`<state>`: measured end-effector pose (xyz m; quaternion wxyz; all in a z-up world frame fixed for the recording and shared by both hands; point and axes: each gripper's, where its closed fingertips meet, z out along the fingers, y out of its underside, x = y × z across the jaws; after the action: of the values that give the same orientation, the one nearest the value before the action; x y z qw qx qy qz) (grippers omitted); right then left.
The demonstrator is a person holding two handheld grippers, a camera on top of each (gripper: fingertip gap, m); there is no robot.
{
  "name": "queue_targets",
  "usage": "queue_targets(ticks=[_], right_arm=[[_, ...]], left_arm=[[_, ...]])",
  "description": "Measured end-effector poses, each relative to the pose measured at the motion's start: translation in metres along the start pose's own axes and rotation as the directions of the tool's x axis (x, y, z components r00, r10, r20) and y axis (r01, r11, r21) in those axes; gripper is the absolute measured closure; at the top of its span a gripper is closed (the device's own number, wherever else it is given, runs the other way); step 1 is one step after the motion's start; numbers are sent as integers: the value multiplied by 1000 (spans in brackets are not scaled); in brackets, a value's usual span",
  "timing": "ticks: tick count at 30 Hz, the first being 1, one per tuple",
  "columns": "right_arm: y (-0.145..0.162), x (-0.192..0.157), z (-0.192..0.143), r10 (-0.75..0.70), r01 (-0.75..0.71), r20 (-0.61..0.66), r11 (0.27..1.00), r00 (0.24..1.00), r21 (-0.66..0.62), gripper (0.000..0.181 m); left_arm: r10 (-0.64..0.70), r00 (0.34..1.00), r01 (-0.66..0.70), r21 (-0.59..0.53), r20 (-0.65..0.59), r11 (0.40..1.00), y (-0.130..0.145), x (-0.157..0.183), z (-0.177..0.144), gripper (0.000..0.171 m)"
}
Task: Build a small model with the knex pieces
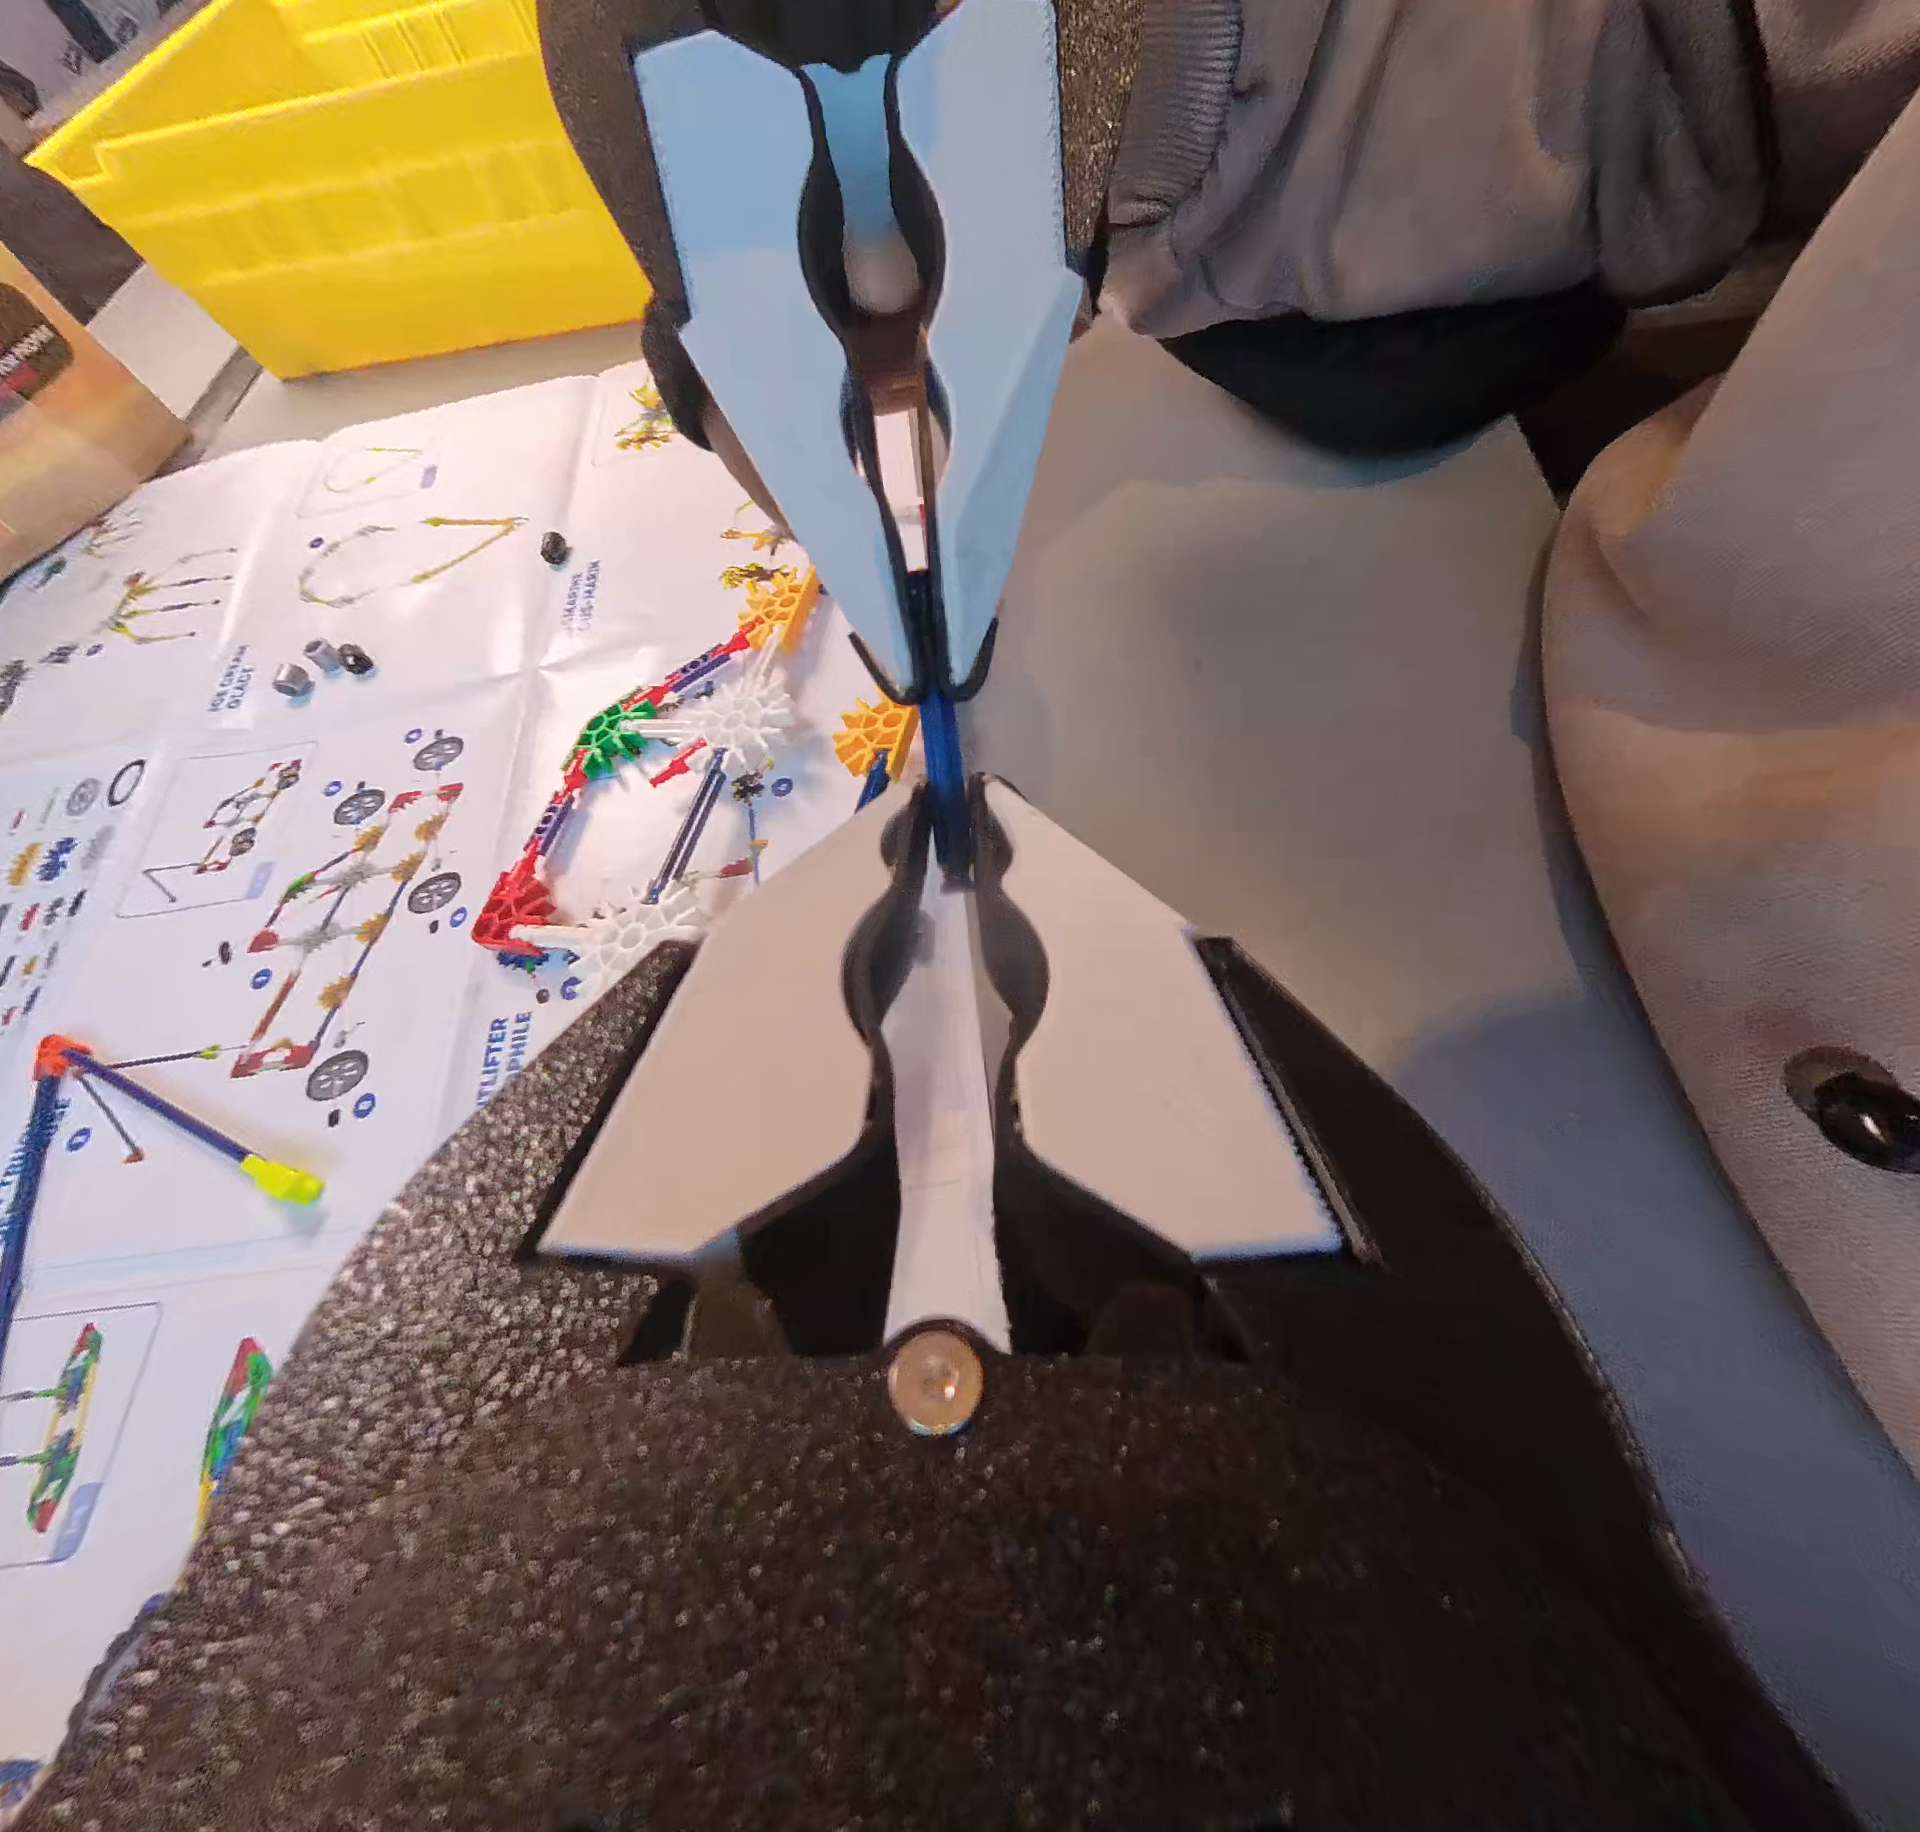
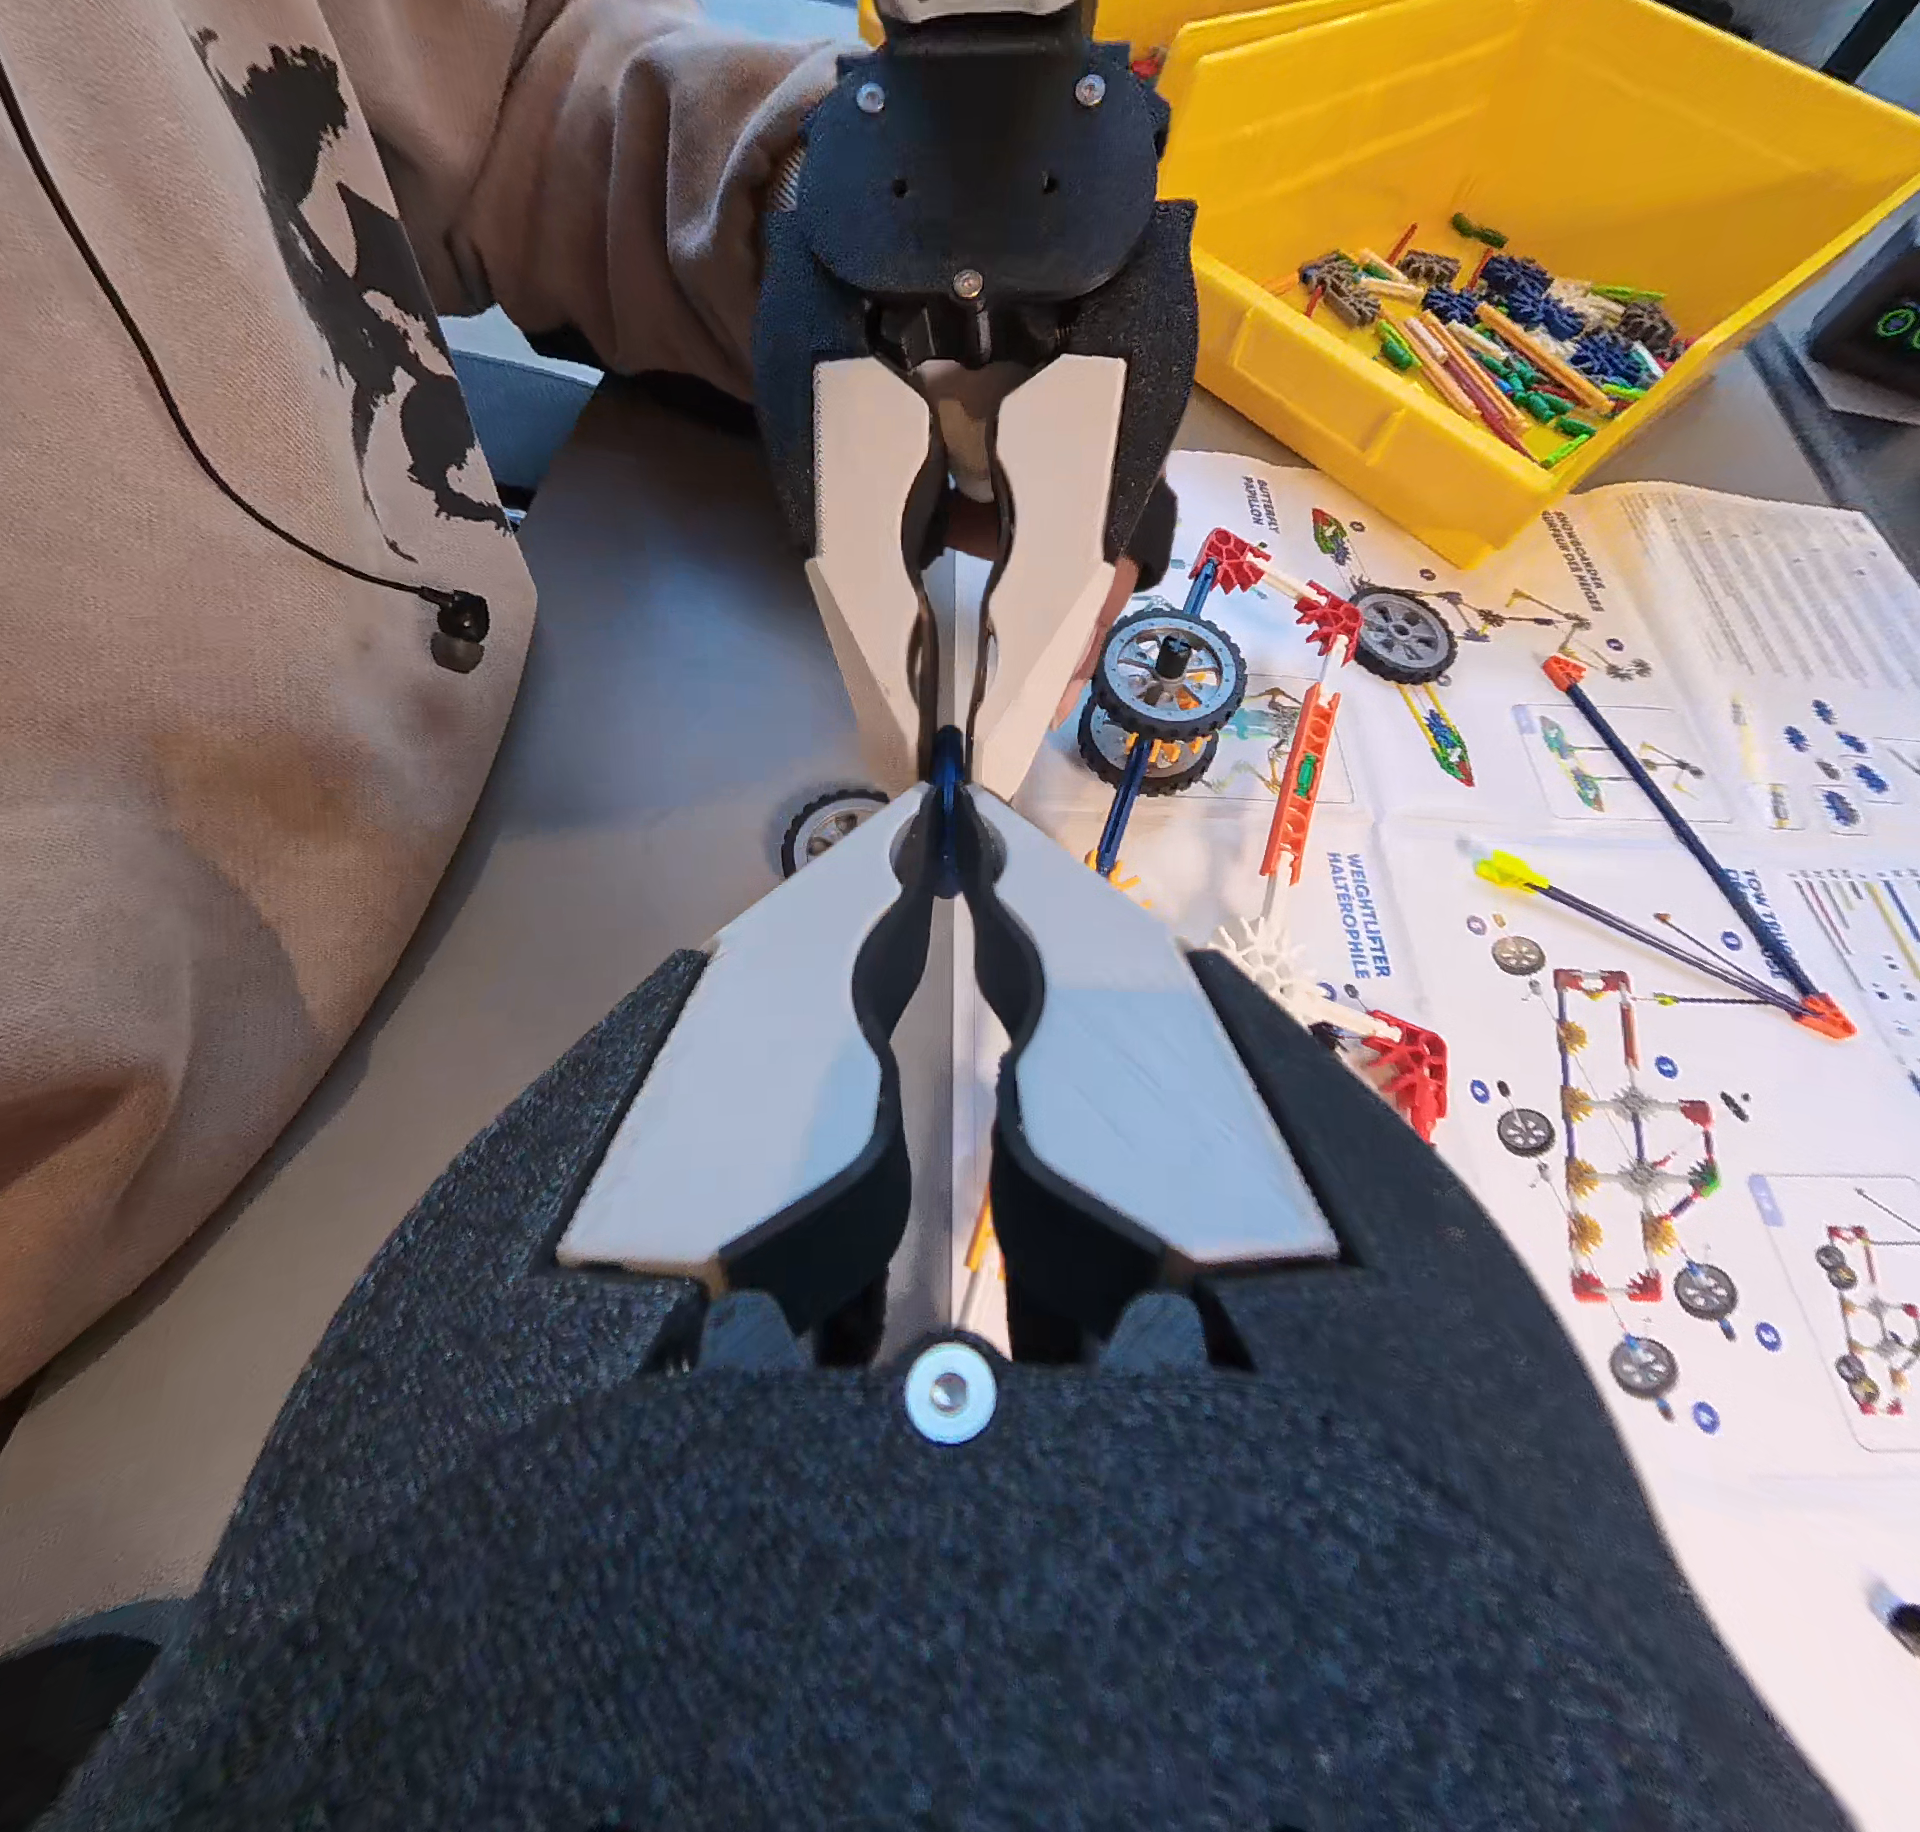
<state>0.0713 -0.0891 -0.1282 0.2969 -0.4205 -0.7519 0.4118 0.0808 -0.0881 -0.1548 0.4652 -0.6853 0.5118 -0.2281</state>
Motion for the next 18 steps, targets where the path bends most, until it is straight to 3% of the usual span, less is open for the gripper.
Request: queue_targets(ticks=[5,8,10,12,14,18], right_arm=[[1,16,-11,49,-47,-35,997,998,58,176],[19,60,-50,135,-123,-199,990,971,72,164],[61,107,-88,187,-205,-424,979,886,3,164],[120,132,-119,162,-299,-570,942,806,-155,164],[157,139,-129,184,-379,-609,902,771,-208,164],[177,144,-118,216,-428,-600,873,770,-236,164]], left_arm=[[-59,997,59,8,54,998,-1,-16,-6,169],[-91,993,91,9,81,996,3,-26,-9,169],[-128,988,126,25,90,992,3,-31,-12,169],[-153,984,151,23,89,988,6,-34,-13,169],[-151,984,152,6,92,988,9,-34,-12,169],[-137,987,140,-24,83,990,13,-30,-8,169]])
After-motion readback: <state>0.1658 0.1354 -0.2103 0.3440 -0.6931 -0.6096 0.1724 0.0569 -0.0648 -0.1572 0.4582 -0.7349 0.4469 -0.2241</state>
